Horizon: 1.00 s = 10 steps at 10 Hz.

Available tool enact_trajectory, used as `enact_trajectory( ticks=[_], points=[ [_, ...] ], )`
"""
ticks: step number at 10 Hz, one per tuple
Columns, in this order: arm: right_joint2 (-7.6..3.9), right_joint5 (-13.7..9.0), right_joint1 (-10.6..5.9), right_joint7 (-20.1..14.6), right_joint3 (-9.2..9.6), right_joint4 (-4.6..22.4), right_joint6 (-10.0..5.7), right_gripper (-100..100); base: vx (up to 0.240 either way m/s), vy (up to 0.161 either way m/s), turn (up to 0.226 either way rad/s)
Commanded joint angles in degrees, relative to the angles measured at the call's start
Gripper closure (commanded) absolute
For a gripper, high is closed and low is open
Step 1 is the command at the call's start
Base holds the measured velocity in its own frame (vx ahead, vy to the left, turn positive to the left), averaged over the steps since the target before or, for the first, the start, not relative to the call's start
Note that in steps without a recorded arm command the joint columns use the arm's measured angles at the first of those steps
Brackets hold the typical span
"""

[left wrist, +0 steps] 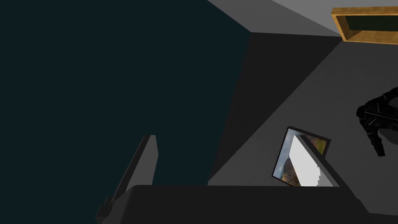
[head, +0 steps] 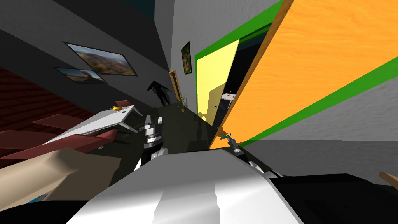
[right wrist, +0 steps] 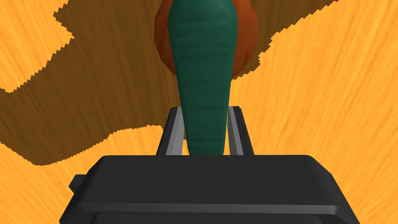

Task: Pull the door open

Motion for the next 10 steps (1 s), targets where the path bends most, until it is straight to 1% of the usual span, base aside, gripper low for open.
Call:
enact_trajectory(
  ticks=[1, 2, 4, 6, 7, 9, 10],
  points=[
    [0.07, 0.16, 0.6, -0.26, 0.62, 0.39, -1.37, 100, -0.209, -0.103, 0.16],
    [-0.13, -0.02, 0.7, -0.07, 0.22, -0.72, -0.38, 100, -0.088, -0.04, 0.034],
    [0.23, 0.58, -0.52, -0.29, 0.27, 0.81, -0.63, 100, -0.2, -0.043, 0.162],
    [0.34, 0.79, -1.05, -0.38, 0.23, 1.41, -0.73, 100, -0.147, -0.024, 0.063],
    [0.52, 1.13, -1.93, -0.53, 0.18, 2.4, -0.89, 100, -0.157, -0.054, 0.161],
    [0.78, 1.61, -3.16, -0.74, 0.11, 3.81, -1.12, 100, -0.218, -0.069, 0.167],
    [0.78, 1.61, -3.16, -0.74, 0.11, 3.81, -1.12, 100, -0.152, -0.067, 0.061]
  ],
)
